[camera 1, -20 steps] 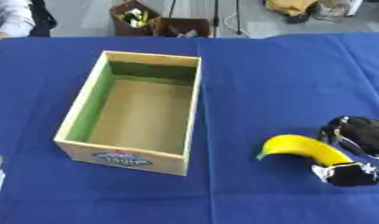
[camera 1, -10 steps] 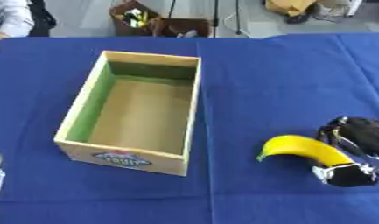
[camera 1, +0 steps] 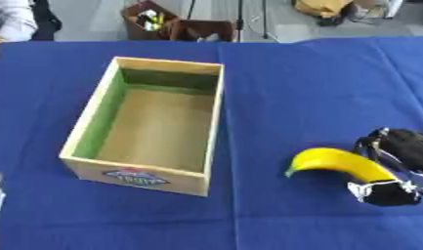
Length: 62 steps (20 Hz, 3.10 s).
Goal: Pick up objects on the table and place them in the box.
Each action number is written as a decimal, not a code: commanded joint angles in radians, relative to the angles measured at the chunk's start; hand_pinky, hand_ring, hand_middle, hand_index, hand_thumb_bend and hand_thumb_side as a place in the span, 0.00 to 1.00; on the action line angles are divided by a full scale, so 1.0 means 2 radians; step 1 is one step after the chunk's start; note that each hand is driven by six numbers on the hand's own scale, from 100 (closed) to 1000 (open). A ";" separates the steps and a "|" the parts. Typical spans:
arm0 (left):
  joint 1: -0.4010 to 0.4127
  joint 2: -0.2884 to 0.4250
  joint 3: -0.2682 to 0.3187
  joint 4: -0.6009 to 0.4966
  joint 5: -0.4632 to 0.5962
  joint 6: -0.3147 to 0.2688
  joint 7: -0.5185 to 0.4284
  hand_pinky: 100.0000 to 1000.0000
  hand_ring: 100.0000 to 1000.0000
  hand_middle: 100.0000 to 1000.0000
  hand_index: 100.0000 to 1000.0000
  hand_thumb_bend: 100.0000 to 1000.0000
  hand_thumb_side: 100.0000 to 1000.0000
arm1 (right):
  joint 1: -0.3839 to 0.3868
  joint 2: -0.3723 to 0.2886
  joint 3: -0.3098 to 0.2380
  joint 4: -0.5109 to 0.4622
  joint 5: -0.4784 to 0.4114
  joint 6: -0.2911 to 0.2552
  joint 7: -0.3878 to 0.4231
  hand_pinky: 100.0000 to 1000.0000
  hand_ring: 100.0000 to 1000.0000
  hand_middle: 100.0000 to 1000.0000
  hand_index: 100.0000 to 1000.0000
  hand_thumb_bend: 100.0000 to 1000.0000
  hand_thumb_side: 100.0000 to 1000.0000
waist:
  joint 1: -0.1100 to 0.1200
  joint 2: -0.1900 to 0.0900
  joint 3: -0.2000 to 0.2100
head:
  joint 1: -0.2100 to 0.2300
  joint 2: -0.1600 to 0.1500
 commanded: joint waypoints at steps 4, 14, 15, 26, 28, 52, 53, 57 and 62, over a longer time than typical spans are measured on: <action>-0.005 0.004 0.000 -0.009 0.002 0.000 -0.001 0.51 0.66 0.72 0.89 0.00 1.00 | -0.002 -0.015 -0.012 -0.016 -0.006 0.002 -0.012 0.66 0.72 0.39 0.56 0.00 0.42 | -0.001 -0.013 -0.001 | 0.002 -0.005; -0.005 0.004 0.000 -0.009 0.002 0.001 -0.002 0.51 0.66 0.72 0.89 0.00 1.00 | 0.003 -0.031 -0.027 -0.047 -0.018 0.011 -0.022 0.66 0.72 0.38 0.54 0.00 0.42 | -0.003 -0.016 -0.003 | 0.003 -0.004; -0.005 0.004 0.000 -0.009 0.002 0.001 -0.003 0.51 0.66 0.72 0.89 0.00 1.00 | 0.003 -0.034 -0.029 -0.050 -0.019 0.012 -0.022 0.66 0.72 0.38 0.54 0.00 0.42 | -0.003 -0.017 -0.003 | 0.003 -0.004; -0.004 0.004 0.000 -0.009 0.002 0.002 -0.004 0.51 0.66 0.72 0.89 0.00 1.00 | -0.002 -0.036 -0.043 -0.053 -0.048 0.011 -0.050 0.64 0.71 0.34 0.50 0.00 0.42 | -0.004 -0.018 -0.003 | 0.006 -0.001; -0.004 0.003 0.000 -0.009 0.002 0.002 -0.005 0.51 0.66 0.72 0.89 0.00 1.00 | -0.003 -0.036 -0.047 -0.053 -0.055 0.012 -0.056 0.64 0.71 0.34 0.50 0.00 0.42 | -0.003 -0.018 -0.003 | 0.006 0.000; -0.008 0.007 -0.004 -0.009 0.004 0.001 -0.010 0.51 0.66 0.73 0.89 0.00 1.00 | -0.065 -0.051 -0.067 -0.053 -0.105 0.017 -0.082 0.64 0.70 0.30 0.48 0.00 0.44 | -0.010 -0.022 0.012 | -0.001 0.007; -0.008 0.007 -0.004 -0.009 0.004 0.001 -0.011 0.51 0.66 0.73 0.89 0.00 1.00 | -0.072 -0.051 -0.066 -0.053 -0.107 0.018 -0.080 0.64 0.70 0.30 0.48 0.00 0.44 | -0.011 -0.022 0.013 | -0.001 0.007; -0.009 0.008 -0.005 -0.009 0.005 0.001 -0.012 0.51 0.66 0.73 0.89 0.00 1.00 | -0.099 -0.048 -0.064 -0.053 -0.112 0.024 -0.072 0.64 0.70 0.29 0.48 0.00 0.44 | -0.015 -0.022 0.017 | -0.002 0.006; -0.010 0.008 -0.006 -0.009 0.005 0.001 -0.013 0.51 0.66 0.73 0.89 0.00 1.00 | -0.125 -0.043 -0.062 -0.053 -0.113 0.035 -0.062 0.64 0.70 0.29 0.47 0.00 0.44 | -0.019 -0.021 0.024 | -0.004 0.003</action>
